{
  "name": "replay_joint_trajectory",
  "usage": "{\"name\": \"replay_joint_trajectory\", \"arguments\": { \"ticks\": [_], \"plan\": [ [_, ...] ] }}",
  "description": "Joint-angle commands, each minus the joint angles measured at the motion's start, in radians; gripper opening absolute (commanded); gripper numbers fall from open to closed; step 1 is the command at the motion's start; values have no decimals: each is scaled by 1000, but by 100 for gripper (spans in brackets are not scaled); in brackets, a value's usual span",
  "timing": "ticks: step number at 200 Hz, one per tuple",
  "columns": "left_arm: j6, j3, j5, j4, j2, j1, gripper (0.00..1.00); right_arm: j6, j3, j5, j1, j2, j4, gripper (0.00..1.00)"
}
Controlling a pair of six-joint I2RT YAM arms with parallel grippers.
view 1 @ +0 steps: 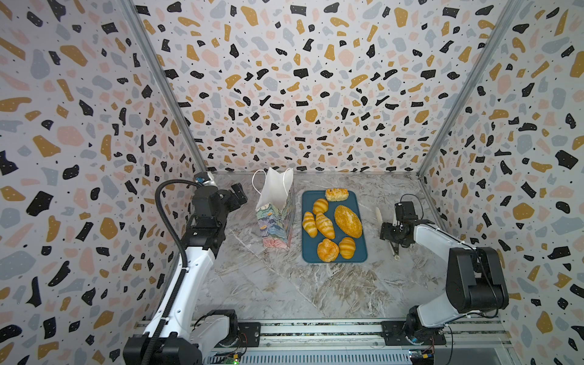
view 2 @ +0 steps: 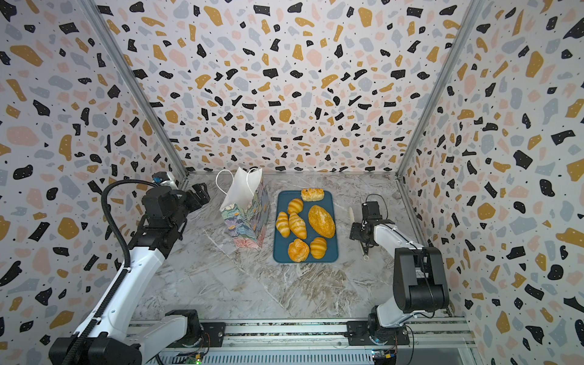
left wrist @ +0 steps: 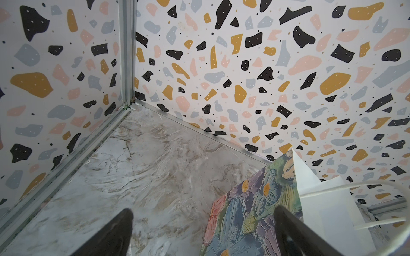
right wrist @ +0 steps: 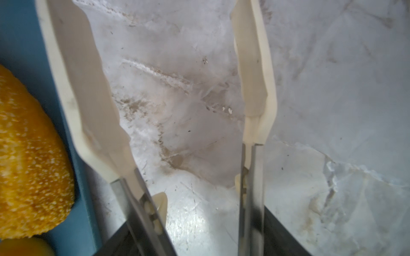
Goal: Pack bread into a paper bag
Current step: Place the pair of food tongs at the middle-right of the table.
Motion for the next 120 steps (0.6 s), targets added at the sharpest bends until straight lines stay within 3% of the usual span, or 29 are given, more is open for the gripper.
{"name": "replay_joint_trajectory", "arguments": {
  "ticks": [1,60,66,72,120],
  "plan": [
    [20,-8,-11,35,-19,6,99,31,-11,46,12,17,41,73],
    [25,-12,-12,33,-19,6,99,37,-32,48,15,34,67,81],
    [24,-12,-12,34,-19,6,100,36,-33,43,15,28,68,84],
    [23,-13,-11,34,-19,6,99,31,-33,32,16,25,71,100],
    [23,-17,-9,36,-19,6,99,14,-64,0,15,-53,79,99]
  ]
}}
